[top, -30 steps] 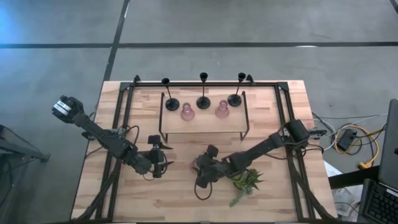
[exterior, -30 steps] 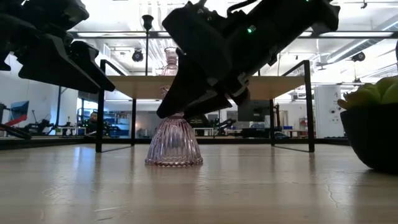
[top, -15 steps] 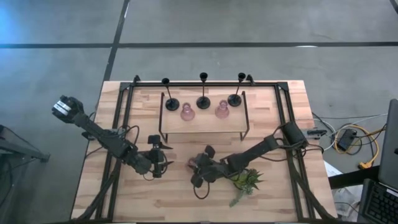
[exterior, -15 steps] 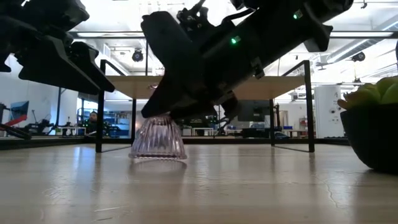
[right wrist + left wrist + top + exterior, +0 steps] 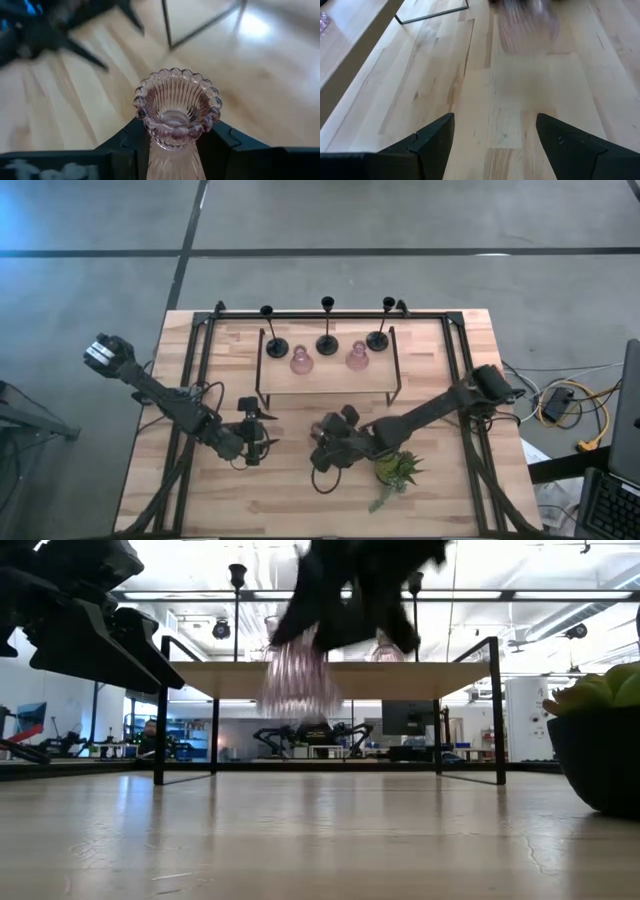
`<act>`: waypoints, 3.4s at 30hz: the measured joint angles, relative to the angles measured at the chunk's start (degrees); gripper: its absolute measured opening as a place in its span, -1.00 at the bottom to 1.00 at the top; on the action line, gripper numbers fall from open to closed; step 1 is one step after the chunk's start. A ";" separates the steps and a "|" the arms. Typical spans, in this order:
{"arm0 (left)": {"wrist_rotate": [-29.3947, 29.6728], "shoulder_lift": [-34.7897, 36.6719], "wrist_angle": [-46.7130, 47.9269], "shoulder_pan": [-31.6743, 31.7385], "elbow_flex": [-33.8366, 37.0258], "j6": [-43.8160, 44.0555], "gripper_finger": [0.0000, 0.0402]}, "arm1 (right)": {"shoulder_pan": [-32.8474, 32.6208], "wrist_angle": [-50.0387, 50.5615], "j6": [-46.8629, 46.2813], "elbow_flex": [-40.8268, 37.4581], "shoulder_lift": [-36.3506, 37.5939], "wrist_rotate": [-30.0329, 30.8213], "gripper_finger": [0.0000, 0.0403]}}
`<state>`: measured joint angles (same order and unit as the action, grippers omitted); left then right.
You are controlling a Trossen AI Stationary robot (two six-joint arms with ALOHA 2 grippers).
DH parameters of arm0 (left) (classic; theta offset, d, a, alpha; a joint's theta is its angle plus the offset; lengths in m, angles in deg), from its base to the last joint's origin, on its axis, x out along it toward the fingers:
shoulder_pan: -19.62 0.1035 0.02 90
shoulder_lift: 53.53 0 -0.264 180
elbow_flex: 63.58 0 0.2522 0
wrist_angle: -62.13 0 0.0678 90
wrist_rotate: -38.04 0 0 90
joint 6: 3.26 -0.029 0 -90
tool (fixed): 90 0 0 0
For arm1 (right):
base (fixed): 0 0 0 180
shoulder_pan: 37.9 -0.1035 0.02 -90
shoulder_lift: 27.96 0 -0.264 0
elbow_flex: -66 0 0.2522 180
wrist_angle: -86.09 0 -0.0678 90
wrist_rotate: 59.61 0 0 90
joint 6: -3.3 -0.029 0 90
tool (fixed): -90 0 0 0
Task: Pick & Place candle stick holders
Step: Put the pink glass candle holder on the shelf, then return to Home Position
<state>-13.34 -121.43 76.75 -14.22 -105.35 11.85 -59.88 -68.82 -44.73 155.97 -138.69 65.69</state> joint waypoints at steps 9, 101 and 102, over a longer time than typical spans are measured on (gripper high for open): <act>0.02 0.00 -0.03 0.10 -0.02 0.02 0.42 | -0.54 11.57 2.43 7.59 7.04 16.12 -0.41; 0.33 0.00 0.06 0.24 -0.13 -0.35 0.42 | 13.90 13.20 12.65 7.20 7.12 18.85 0.51; 0.32 0.00 0.07 0.24 -0.13 -0.35 0.42 | 13.94 13.18 13.40 7.59 7.12 18.87 0.50</act>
<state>-13.02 -121.43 76.83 -13.98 -105.48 11.50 -45.93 -55.64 -31.33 163.57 -131.57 84.56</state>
